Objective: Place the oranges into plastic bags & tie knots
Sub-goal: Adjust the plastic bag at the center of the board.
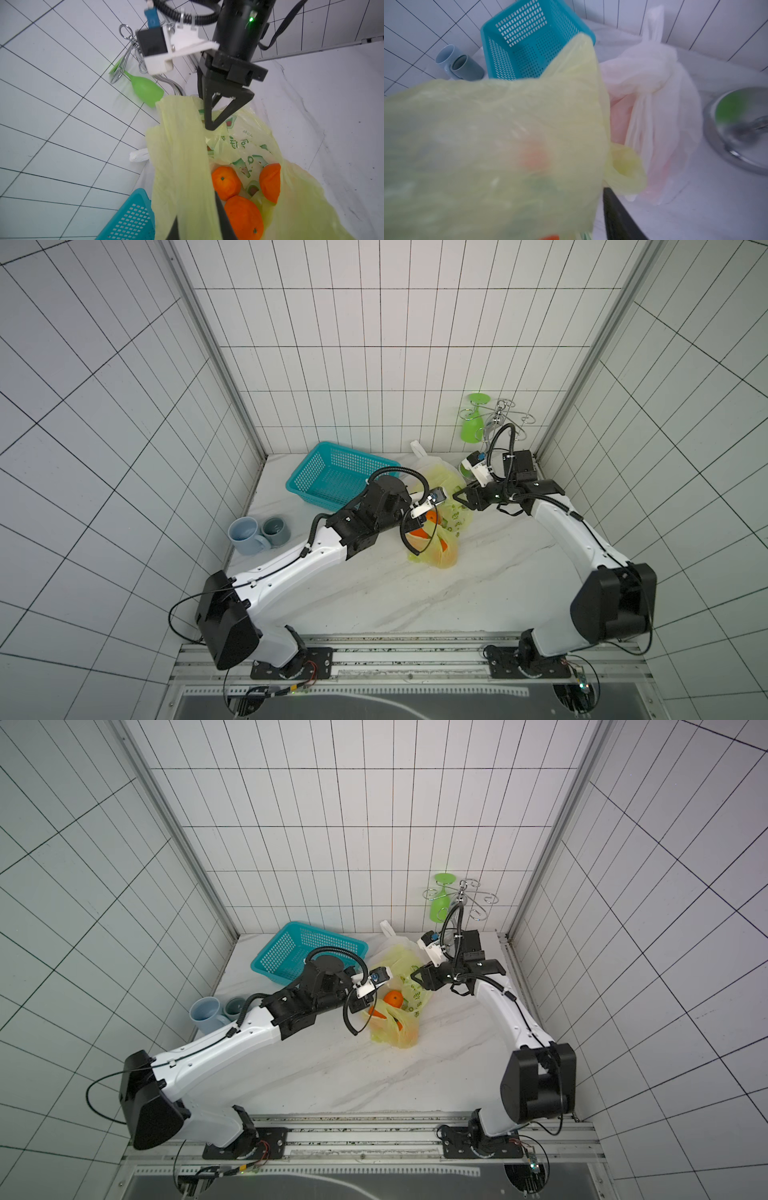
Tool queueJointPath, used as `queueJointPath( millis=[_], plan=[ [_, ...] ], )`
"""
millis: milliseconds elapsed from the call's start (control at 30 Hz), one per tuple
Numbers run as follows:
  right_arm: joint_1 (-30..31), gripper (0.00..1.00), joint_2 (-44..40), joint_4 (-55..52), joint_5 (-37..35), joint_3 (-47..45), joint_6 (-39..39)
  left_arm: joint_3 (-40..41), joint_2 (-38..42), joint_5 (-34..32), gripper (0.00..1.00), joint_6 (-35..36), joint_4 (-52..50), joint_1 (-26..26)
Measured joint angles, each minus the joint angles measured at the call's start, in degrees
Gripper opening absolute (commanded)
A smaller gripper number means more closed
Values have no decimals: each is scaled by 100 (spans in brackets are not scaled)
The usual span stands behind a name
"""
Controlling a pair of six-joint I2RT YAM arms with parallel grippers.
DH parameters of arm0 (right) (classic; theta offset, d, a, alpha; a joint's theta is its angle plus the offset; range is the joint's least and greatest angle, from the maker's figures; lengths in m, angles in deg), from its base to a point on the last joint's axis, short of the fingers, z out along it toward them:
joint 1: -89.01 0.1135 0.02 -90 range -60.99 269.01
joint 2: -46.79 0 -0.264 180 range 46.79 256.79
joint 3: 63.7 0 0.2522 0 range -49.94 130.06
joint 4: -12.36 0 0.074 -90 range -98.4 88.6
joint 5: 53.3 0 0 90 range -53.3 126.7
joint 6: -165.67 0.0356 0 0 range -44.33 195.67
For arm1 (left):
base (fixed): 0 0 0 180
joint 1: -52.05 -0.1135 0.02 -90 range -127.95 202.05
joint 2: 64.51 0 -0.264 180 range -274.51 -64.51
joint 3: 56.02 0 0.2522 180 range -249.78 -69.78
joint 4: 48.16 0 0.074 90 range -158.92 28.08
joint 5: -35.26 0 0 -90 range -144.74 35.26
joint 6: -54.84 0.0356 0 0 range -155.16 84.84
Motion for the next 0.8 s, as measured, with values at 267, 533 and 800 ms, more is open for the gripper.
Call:
queueJointPath(
  millis=[267, 533, 800],
  plan=[
    [435, 74, -2109, -107, 457, -31, -1298, -348, 24, 579, 0, -1414, -667, -640],
    [1698, 83, -2059, 269, 909, -1091, -1784, -417, 24, 1161, 0, -1978, -935, -918],
    [2398, 15, -1554, 1333, 566, -1803, -1497, -601, 24, 1386, 0, -2166, -1012, -1108]
  ],
)
